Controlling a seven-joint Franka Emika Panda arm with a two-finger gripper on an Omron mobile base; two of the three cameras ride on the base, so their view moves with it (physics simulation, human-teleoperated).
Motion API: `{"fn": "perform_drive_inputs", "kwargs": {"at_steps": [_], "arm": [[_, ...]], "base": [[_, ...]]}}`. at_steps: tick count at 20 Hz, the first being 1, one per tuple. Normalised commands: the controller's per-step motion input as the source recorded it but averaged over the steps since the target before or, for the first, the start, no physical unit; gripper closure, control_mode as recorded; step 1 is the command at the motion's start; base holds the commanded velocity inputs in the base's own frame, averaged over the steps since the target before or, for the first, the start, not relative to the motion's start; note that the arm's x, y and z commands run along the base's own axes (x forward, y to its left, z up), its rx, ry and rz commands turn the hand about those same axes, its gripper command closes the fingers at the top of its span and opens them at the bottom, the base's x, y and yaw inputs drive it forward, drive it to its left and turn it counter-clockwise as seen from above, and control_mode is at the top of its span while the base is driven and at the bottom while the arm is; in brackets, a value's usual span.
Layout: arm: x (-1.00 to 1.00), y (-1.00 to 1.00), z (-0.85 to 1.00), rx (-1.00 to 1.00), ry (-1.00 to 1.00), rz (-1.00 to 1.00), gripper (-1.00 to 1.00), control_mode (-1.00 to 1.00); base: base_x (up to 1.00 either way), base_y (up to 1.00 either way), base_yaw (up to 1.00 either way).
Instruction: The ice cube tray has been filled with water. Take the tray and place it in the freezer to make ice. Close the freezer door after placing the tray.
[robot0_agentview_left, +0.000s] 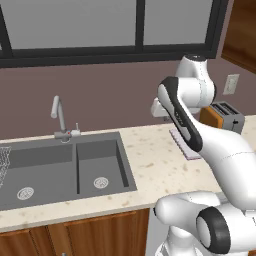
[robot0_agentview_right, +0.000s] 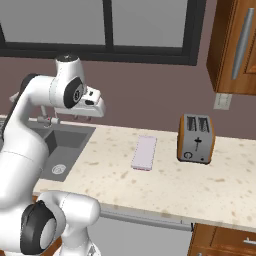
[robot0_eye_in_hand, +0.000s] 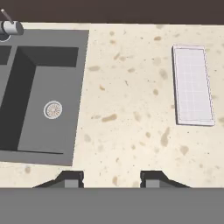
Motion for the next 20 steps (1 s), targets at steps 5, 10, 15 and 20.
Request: {"fn": "perform_drive_inputs", "kwargs": {"at_steps": [5, 10, 15, 20], "arm": [[-0.04, -0.09, -0.15, 0.00, 0.00, -0.08, -1.00, -1.00], [0.00, -0.57, -0.38, 0.00, -0.01, -0.01, -1.00, -1.00], [0.00, -0.47, -0.25, 0.01, 0.00, 0.00, -1.00, -1.00], [0.00, -0.23, -0.08, 0.00, 0.00, 0.00, -1.00, -1.00]], "base": [[0.00, 0.00, 0.00], [0.00, 0.00, 0.00], [0.00, 0.00, 0.00], [0.00, 0.00, 0.00]]}}
